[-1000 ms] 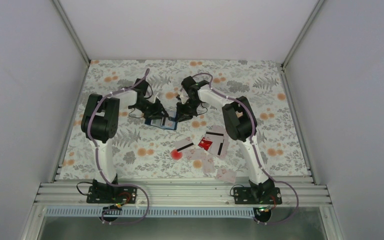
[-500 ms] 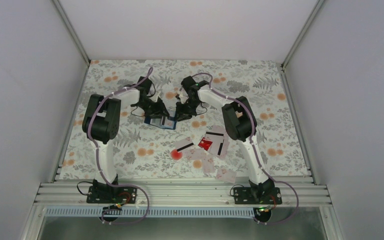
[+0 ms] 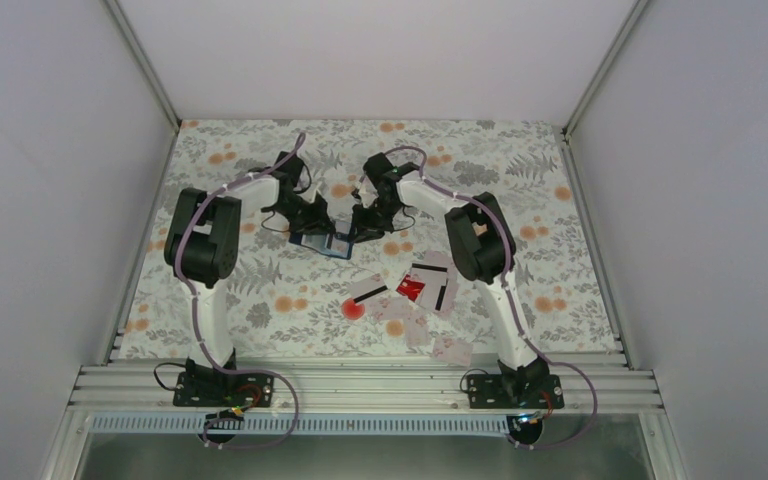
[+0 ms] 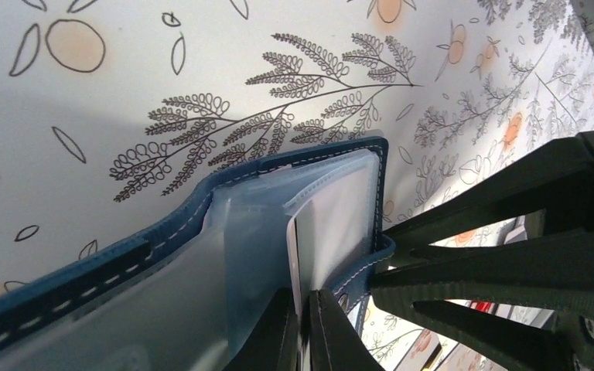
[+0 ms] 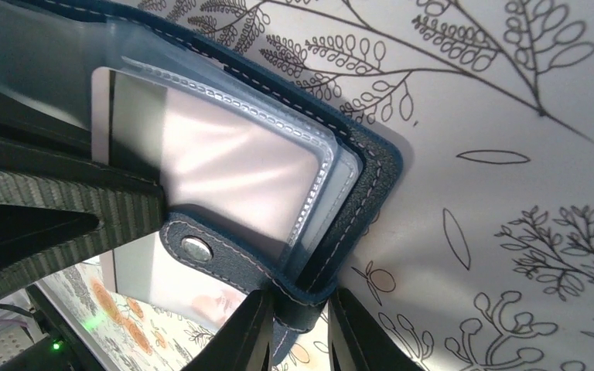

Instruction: Put the credit cards into the card holder

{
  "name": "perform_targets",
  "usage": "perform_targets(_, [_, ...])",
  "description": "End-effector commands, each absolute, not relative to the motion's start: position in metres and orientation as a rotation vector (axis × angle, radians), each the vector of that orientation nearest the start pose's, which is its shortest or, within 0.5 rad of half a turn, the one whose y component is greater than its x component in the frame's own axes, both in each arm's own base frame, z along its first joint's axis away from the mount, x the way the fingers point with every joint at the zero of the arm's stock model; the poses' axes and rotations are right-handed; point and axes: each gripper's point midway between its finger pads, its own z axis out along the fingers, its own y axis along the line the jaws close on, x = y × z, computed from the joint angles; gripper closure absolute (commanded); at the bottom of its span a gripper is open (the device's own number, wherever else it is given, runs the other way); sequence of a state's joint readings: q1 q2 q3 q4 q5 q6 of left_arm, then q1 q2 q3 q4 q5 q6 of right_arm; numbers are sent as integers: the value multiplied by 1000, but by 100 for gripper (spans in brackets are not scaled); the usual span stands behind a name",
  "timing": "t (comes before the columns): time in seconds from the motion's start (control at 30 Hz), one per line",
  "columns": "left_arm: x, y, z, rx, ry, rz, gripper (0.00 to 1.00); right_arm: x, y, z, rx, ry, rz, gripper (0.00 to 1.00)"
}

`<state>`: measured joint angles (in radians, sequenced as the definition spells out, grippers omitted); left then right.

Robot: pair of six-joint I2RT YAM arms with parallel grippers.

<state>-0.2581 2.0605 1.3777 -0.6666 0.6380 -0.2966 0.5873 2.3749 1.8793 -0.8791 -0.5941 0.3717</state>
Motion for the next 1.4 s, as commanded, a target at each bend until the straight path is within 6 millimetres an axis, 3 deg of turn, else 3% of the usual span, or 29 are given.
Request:
perform_targets(0.0, [374, -211, 31, 59, 2940, -1057, 97, 366, 347, 10, -451, 3039, 885, 80])
perform_targets(0.27, [375, -206, 36, 5, 2904, -1153, 98, 382, 332, 48, -411, 2974, 879, 66])
perform_targets(0.4, [376, -206, 40, -17, 2884, -1214, 98, 377, 330, 72, -427, 2942, 907, 60])
perform_targets(0.6, [377, -215, 58, -45, 2808, -1392, 98, 355, 342, 117, -452, 2830, 1145, 54])
perform_targets(0.73, [379, -217, 70, -24, 2770, -1465, 97, 343, 360, 135, -496, 2757, 1346, 49])
perform_targets(1.0, [370, -220, 74, -5, 2676, -1671, 98, 343, 375, 115, -484, 2772, 1443, 46])
perform_targets(1.37, [375, -220, 102, 31, 2545, -1845, 98, 341, 386, 109, -481, 2766, 1588, 44])
